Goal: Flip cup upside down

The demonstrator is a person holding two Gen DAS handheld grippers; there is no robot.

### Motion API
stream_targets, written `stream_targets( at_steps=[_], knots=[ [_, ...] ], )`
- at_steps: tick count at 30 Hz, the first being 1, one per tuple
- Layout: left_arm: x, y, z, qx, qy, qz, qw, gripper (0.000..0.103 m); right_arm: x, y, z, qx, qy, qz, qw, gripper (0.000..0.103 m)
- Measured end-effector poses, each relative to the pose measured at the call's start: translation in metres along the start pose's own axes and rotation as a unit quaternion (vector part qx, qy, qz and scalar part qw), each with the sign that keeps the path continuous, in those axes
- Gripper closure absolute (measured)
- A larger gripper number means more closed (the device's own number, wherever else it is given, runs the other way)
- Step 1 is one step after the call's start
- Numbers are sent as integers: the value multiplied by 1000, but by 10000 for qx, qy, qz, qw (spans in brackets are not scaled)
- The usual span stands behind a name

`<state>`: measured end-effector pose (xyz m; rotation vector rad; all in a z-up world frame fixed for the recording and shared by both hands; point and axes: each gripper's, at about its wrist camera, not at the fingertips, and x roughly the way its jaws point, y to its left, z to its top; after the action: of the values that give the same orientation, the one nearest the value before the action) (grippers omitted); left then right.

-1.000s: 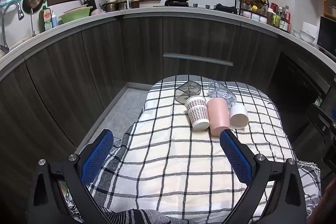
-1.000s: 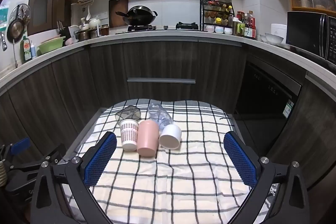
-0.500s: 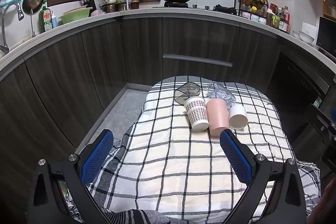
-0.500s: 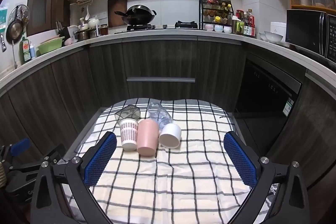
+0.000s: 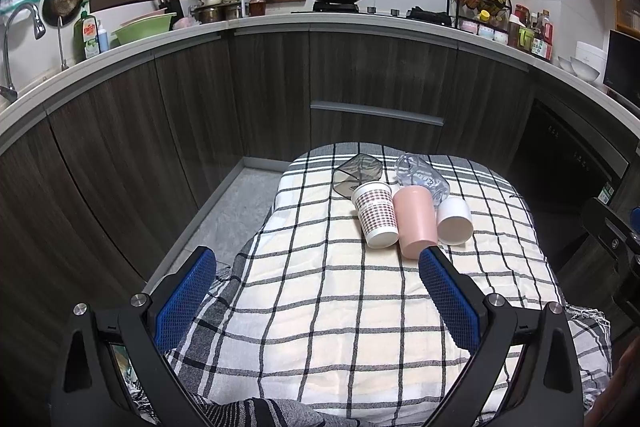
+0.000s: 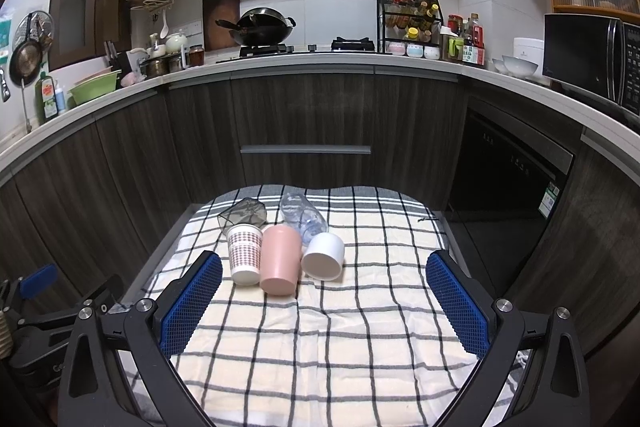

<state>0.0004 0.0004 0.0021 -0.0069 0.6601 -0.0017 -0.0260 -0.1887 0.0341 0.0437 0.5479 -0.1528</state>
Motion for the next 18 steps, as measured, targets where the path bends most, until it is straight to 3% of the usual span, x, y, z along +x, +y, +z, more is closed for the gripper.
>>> stream_targets(
  at_steps=[18],
  knots=[
    [0,0,-2,6,0,3,10000,0,6,-4,-1,32,22,-3,10000,1]
  ],
)
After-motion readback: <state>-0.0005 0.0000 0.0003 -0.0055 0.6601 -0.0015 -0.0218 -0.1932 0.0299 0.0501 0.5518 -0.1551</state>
